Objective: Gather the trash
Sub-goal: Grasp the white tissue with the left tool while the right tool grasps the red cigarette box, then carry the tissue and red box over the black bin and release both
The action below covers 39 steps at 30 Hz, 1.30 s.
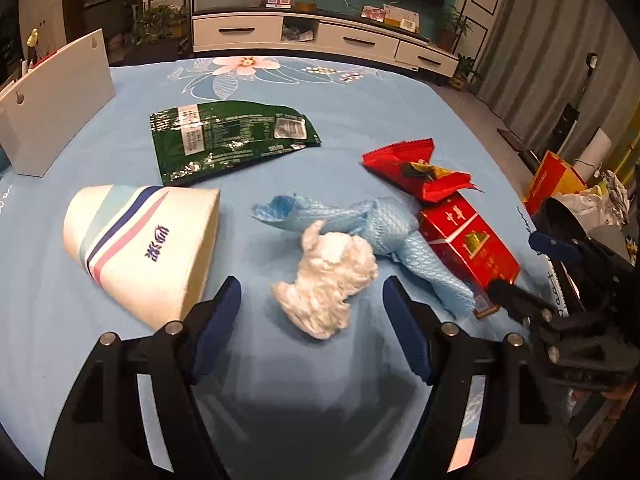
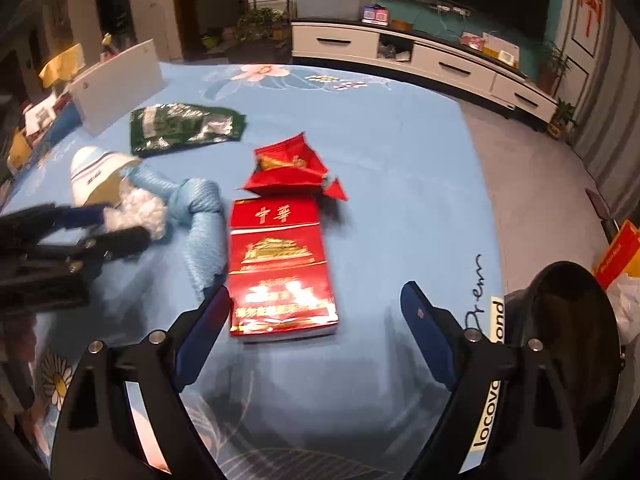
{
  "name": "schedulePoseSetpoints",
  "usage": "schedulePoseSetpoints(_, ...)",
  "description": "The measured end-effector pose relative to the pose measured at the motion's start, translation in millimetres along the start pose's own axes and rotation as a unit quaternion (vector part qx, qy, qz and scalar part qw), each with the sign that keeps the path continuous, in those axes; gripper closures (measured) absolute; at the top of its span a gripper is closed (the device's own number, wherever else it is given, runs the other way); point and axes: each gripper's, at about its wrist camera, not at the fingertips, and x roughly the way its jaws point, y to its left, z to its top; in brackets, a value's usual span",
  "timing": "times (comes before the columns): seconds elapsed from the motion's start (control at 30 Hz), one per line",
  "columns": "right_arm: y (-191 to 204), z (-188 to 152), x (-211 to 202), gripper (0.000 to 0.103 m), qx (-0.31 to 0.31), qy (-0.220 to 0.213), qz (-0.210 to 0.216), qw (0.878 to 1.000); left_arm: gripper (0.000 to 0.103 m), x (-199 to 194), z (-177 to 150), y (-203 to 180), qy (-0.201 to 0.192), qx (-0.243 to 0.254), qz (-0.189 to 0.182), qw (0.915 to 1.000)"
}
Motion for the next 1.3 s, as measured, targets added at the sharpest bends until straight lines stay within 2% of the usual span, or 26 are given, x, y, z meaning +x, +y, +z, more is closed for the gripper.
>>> schedulePoseSetpoints(0.1, 1.9, -0.6, 7.0, 0.018, -0.005, 0.01, -0.002, 1.0, 0.03, 5.3, 2.1, -0.8, 0.003, 0.005, 0.0, 1.0)
schedulePoseSetpoints(0.13, 1.8, -0.8, 9.2, 0.022, -0.004, 0.013, -0.002, 1.0, 0.031, 7.0, 3.0, -0.6, 0.005, 0.006, -0.001, 1.0)
schedulePoseSetpoints(0.2, 2.0, -0.6, 12.1, 0.028, -0.003, 0.015, 0.001, 1.0, 0.041, 10.7, 4.2, -2.0, 0.009, 0.007, -0.003, 0.9999)
schedulePoseSetpoints(0.3, 3.3, -0.8, 14.1, 0.042, -0.005, 0.017, 0.001, 1.0, 0.049, 12.7, 5.0, -5.0, 0.009, 0.009, -0.007, 0.9999)
schedulePoseSetpoints(0.43, 4.3, -1.7, 13.8, 0.044, -0.007, 0.017, -0.003, 1.0, 0.072, 10.6, 3.9, -9.1, 0.006, 0.012, -0.015, 0.9998)
schedulePoseSetpoints(0.5, 3.1, -3.6, 12.1, 0.045, -0.003, 0.015, 0.001, 1.0, 0.075, 7.8, 2.4, -10.3, 0.004, 0.013, -0.016, 0.9998)
schedulePoseSetpoints(0.73, -1.5, -10.3, -7.4, 0.045, 0.011, 0.001, 0.013, 1.0, 0.078, -10.5, -5.6, -9.8, -0.002, 0.01, -0.039, 0.9992)
schedulePoseSetpoints(0.93, -8.8, -29.1, -39.8, 0.045, 0.043, -0.019, 0.026, 0.999, 0.078, -39.2, -17.1, -15.0, -0.013, 0.014, -0.065, 0.9977)
schedulePoseSetpoints(1.3, -27.3, -78.1, -91.8, 0.045, 0.118, -0.05, 0.053, 0.99, 0.078, -76.7, -35.4, -59.9, -0.014, 0.065, -0.113, 0.9914)
